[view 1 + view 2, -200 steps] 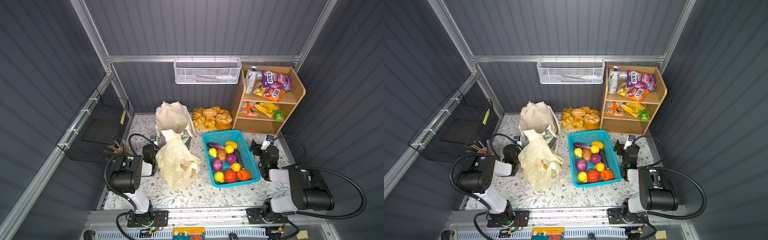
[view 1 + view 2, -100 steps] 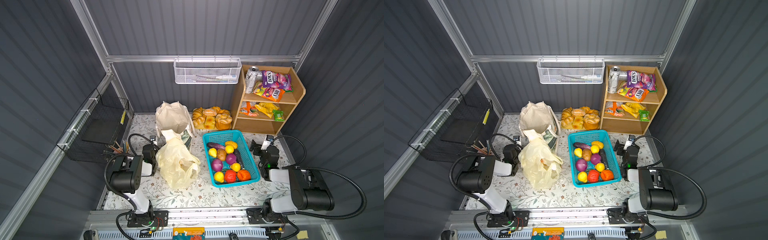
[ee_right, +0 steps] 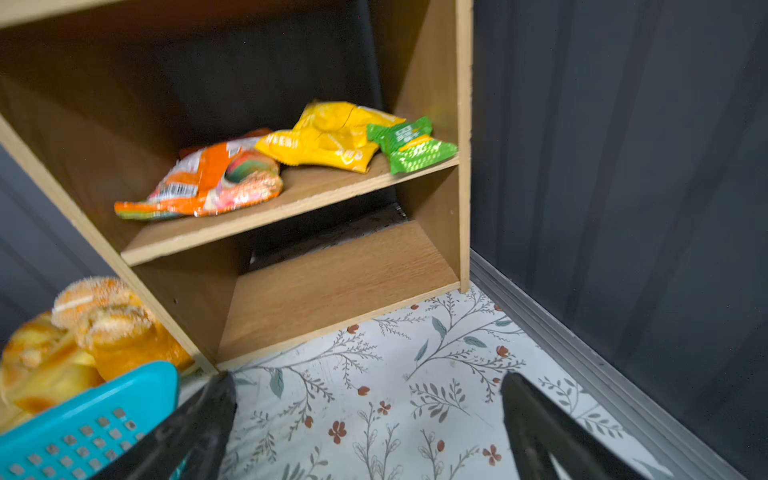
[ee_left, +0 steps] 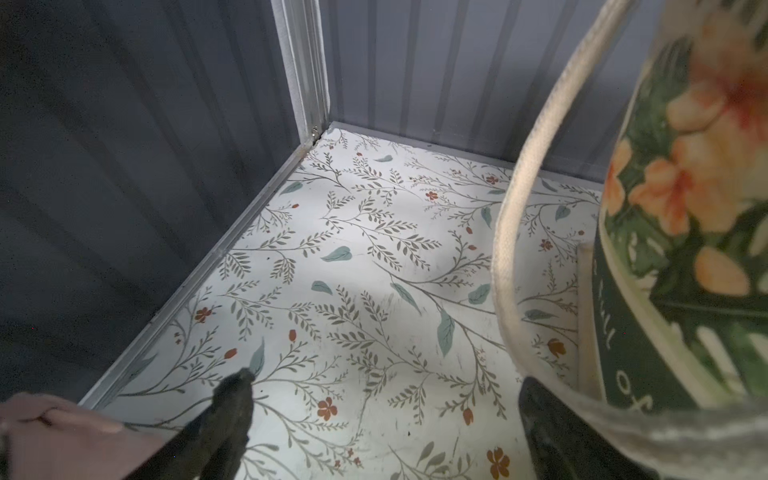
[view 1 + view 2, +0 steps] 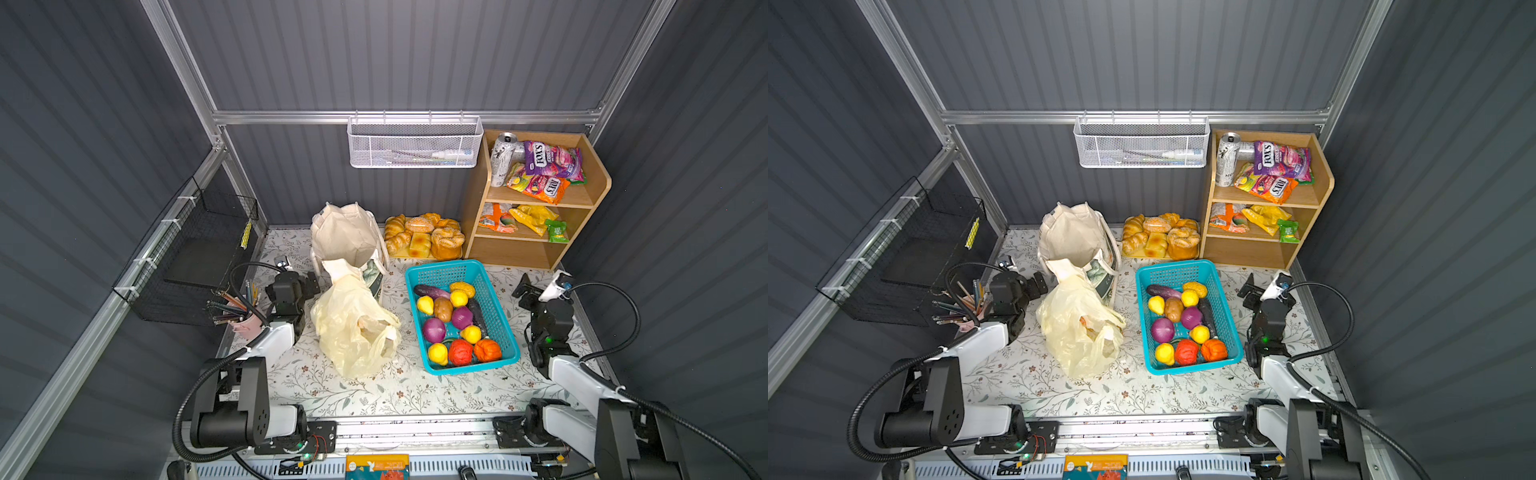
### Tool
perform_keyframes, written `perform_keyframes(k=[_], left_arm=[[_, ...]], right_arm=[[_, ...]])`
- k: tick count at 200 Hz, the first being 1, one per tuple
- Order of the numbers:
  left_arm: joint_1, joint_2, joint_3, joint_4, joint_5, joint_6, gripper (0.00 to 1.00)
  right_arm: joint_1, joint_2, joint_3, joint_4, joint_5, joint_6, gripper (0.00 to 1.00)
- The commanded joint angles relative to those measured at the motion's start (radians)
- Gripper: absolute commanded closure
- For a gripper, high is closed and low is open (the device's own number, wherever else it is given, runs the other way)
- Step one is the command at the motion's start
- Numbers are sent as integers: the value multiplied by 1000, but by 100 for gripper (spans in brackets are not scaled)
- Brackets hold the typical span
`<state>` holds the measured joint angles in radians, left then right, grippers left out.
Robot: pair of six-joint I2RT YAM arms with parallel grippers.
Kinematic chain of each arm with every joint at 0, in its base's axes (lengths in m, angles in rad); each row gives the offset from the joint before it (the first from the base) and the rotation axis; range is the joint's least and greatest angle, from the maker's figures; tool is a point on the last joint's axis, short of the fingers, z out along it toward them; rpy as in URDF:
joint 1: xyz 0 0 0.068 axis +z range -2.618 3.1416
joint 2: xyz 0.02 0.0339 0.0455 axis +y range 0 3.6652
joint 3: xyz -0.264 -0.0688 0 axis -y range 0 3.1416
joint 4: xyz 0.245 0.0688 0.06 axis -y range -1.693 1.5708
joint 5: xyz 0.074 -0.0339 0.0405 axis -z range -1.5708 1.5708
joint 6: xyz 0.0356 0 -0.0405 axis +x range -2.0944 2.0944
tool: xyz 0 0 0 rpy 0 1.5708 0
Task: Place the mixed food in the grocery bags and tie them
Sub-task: 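Grasp the tote bag handle with the left gripper while the right reaches toward the shelf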
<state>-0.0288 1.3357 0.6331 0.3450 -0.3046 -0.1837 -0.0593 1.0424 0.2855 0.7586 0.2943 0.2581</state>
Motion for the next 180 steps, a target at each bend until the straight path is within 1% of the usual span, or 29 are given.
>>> perform_keyframes(k=[1,14,26,38,58,65,84,102,113,120,132,135,141,161,180], left_arm=[[1,-56,74,-283,0,-85,0],[2,-90,123,-396,16,-117,0],[2,-129,159,-482,49,-132,0],[1,-174,191,-563,81,-143,0],[2,-251,247,-690,114,-158,0],[3,-272,270,-737,128,-164,0],[1,-312,351,-858,182,-180,0],[2,-322,430,-889,238,-186,0],[2,-292,501,-907,261,-192,0],[1,-258,555,-916,285,-191,0],[1,-180,653,-930,331,-192,0],[1,-158,677,-934,340,-194,0],[1,-116,726,-941,362,-198,0],[-1,35,897,-986,409,-203,0],[-3,159,1011,-1033,423,-206,0]], right_arm=[[-20,-103,44,-207,81,237,1],[-38,-174,74,-310,-3,279,1],[-39,-228,109,-404,-101,274,1],[-41,-272,132,-455,-208,276,1],[-42,-326,182,-551,-325,316,1],[-42,-326,219,-613,-368,319,1],[-37,-285,336,-748,-534,315,1],[-3,-210,466,-848,-675,330,4],[56,-149,571,-917,-692,314,5],[97,-103,650,-973,-675,292,6],[202,-5,808,-1066,-642,247,7],[229,23,852,-1091,-606,240,8],[275,68,933,-1133,-592,224,9],[404,293,1210,-1269,-568,197,12],[487,499,1500,-1405,-546,176,17]])
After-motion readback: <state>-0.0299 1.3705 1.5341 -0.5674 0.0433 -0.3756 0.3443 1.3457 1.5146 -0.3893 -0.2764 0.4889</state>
